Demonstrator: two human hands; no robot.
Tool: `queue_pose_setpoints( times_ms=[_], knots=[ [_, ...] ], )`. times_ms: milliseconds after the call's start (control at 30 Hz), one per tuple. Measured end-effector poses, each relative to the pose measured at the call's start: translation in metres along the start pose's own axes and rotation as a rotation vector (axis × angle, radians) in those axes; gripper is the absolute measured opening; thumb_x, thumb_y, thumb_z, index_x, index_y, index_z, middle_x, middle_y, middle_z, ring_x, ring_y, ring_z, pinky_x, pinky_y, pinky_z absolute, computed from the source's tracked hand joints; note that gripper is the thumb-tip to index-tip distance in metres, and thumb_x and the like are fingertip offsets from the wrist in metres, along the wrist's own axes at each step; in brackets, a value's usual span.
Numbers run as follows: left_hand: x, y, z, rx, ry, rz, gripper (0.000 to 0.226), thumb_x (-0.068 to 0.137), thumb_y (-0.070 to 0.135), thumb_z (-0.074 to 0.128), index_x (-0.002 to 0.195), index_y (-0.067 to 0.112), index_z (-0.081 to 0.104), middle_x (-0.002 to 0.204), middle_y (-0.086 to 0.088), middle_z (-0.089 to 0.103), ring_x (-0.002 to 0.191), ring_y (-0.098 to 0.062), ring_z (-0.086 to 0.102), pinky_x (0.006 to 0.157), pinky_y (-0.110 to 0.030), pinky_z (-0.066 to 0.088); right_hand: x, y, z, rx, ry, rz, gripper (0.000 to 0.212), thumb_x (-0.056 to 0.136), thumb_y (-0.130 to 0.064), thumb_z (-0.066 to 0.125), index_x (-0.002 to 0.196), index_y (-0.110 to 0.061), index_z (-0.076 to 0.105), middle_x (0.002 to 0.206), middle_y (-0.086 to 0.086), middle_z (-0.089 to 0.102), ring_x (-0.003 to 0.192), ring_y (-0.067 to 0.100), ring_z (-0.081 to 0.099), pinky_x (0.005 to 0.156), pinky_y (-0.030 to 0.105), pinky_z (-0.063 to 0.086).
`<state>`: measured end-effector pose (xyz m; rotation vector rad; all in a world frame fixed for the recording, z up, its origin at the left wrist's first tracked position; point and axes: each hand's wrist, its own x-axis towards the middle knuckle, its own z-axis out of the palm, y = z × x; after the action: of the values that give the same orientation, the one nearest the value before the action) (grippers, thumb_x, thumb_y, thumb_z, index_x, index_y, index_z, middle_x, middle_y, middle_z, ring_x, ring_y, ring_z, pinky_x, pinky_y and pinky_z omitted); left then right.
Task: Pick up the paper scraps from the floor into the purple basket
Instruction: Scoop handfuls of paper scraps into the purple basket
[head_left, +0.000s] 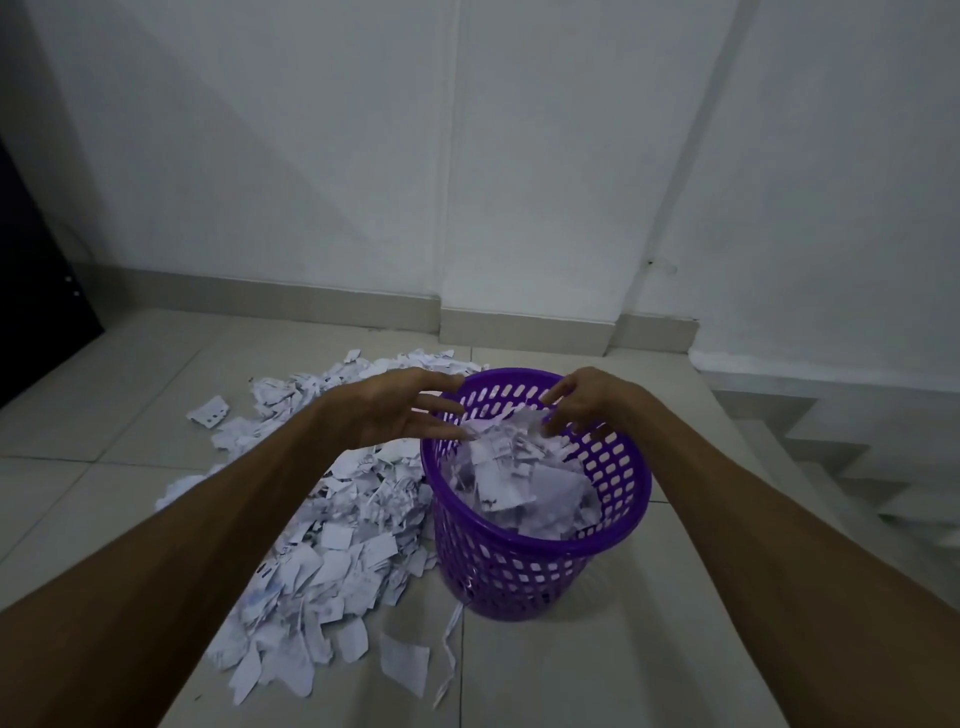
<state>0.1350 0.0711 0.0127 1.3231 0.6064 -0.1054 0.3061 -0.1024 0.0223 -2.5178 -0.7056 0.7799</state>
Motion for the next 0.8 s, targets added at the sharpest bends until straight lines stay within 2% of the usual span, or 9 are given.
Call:
queue_pose_setpoints(
  times_ms=[67,133,233,300,367,500,600,700,800],
  knots=[
    [0.001,-0.001,-0.004,0.006,0.038,0.016,0.022,0.097,0.021,0.056,0.117,0.013,0.061,0.113,-0.014,0.071,0.100,-0.032,0.070,0.081,-0.040,0.058,0.002,-0.003,0.001,0.065,0.047,-0.073,0.033,0.080,-0.014,0.080,0.111,-0.018,0.070,0.109,0.009,0.068,0.085,0.020,0.063,0.067,0.030,0.053],
    [0.002,-0.002,-0.007,0.001,0.063,0.033,0.020,0.098,0.022,0.055,0.116,0.015,0.061,0.114,-0.011,0.071,0.100,-0.030,0.070,0.083,-0.039,0.058,0.003,-0.008,0.007,0.120,0.017,-0.151,0.021,0.084,-0.015,0.077,0.103,-0.021,0.071,0.108,0.009,0.070,0.081,0.017,0.064,0.063,0.026,0.054],
    [0.001,-0.004,-0.009,-0.014,0.084,0.034,0.017,0.097,0.022,0.057,0.111,0.015,0.063,0.111,-0.008,0.073,0.099,-0.026,0.071,0.084,-0.034,0.058,0.004,-0.017,0.025,0.057,-0.099,-0.203,0.026,0.088,-0.019,0.073,0.114,-0.020,0.070,0.111,0.007,0.069,0.088,0.017,0.065,0.063,0.022,0.054],
    [0.001,-0.007,-0.009,0.024,0.129,0.061,0.019,0.095,0.021,0.060,0.111,0.012,0.066,0.110,-0.006,0.073,0.093,-0.022,0.070,0.078,-0.028,0.058,0.008,-0.020,0.038,-0.011,-0.169,-0.234,0.034,0.089,-0.022,0.072,0.123,-0.020,0.067,0.116,0.008,0.068,0.093,0.019,0.063,0.067,0.022,0.053],
    [0.004,-0.010,-0.011,0.073,0.217,0.110,0.020,0.093,0.019,0.063,0.113,0.013,0.067,0.112,-0.003,0.070,0.089,-0.018,0.065,0.068,-0.023,0.051,0.012,-0.019,0.049,-0.064,-0.217,-0.244,0.037,0.088,-0.021,0.072,0.125,-0.020,0.066,0.122,0.010,0.065,0.096,0.020,0.061,0.071,0.025,0.053],
    [0.011,-0.016,-0.011,0.130,0.343,0.138,0.023,0.092,0.013,0.064,0.114,0.021,0.064,0.108,0.002,0.066,0.087,-0.013,0.059,0.065,-0.023,0.045,0.020,-0.012,0.063,-0.177,-0.216,-0.225,0.042,0.085,-0.019,0.075,0.126,-0.019,0.066,0.133,0.008,0.060,0.115,0.027,0.059,0.096,0.038,0.050],
    [0.014,-0.022,-0.012,0.165,0.297,0.087,0.030,0.091,0.012,0.065,0.120,0.020,0.062,0.102,-0.001,0.070,0.077,-0.012,0.062,0.057,-0.021,0.049,0.026,-0.001,0.069,-0.179,-0.201,-0.202,0.041,0.086,-0.020,0.075,0.126,-0.018,0.066,0.135,0.008,0.059,0.116,0.025,0.059,0.088,0.032,0.050],
    [0.017,-0.026,-0.013,0.203,0.282,0.051,0.026,0.092,0.017,0.065,0.118,0.019,0.063,0.106,-0.003,0.070,0.070,-0.012,0.060,0.049,-0.017,0.046,0.032,0.007,0.071,-0.175,-0.195,-0.173,0.040,0.086,-0.020,0.074,0.125,-0.018,0.066,0.136,0.007,0.058,0.119,0.024,0.057,0.096,0.035,0.049],
    [0.019,-0.030,-0.015,0.301,0.294,0.069,0.015,0.093,0.027,0.063,0.105,0.018,0.068,0.102,0.001,0.068,0.071,-0.013,0.058,0.051,-0.019,0.039,0.038,0.014,0.072,-0.152,-0.159,-0.136,0.038,0.085,-0.016,0.075,0.122,-0.016,0.068,0.136,0.007,0.058,0.119,0.025,0.058,0.100,0.037,0.049]
  ],
)
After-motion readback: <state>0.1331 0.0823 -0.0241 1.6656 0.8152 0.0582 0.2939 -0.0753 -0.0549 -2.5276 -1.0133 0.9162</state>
